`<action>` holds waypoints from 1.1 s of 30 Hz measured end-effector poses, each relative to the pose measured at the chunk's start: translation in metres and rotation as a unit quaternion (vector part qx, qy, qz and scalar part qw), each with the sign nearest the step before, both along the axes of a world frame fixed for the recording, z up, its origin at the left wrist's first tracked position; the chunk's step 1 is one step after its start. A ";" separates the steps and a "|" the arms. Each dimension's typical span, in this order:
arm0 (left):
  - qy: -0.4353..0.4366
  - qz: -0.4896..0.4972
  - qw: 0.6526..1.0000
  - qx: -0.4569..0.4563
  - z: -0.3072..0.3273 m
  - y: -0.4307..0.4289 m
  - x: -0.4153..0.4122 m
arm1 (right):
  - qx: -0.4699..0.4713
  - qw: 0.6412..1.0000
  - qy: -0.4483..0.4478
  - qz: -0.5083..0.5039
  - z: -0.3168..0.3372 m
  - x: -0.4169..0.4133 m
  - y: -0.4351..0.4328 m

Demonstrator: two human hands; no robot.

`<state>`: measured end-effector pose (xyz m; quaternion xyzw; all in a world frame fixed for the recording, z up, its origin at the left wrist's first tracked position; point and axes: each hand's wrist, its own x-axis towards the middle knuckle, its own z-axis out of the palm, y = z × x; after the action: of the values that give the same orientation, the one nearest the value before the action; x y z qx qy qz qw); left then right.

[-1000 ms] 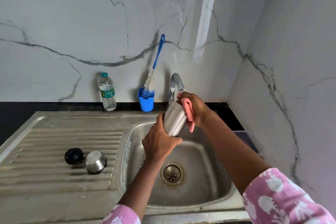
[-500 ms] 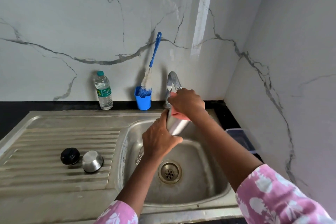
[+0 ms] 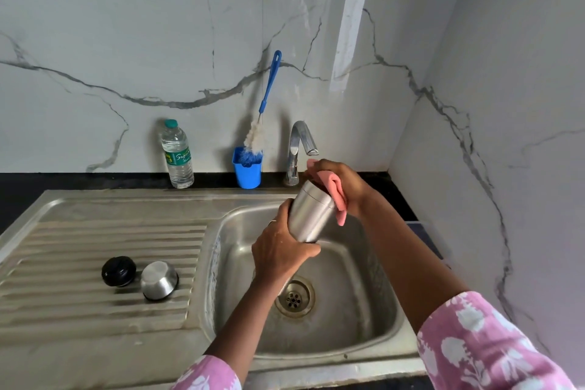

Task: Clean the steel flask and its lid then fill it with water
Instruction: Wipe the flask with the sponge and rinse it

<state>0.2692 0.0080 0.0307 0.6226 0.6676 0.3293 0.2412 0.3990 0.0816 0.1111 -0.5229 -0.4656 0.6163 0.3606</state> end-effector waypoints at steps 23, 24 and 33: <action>-0.270 0.156 0.940 0.141 0.025 0.042 -0.154 | 0.187 0.951 -0.183 0.167 -0.053 -0.144 -0.009; -0.273 0.162 0.937 0.147 0.024 0.042 -0.167 | 0.184 0.952 -0.168 0.180 -0.051 -0.157 -0.006; -0.304 0.233 0.908 0.167 0.001 0.024 -0.280 | 0.147 0.934 -0.146 0.292 -0.058 -0.281 0.002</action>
<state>-0.0108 0.0322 0.0320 0.3503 0.6230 0.6563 0.2419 0.1183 0.0839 0.0534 -0.3899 -0.7304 0.5359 0.1655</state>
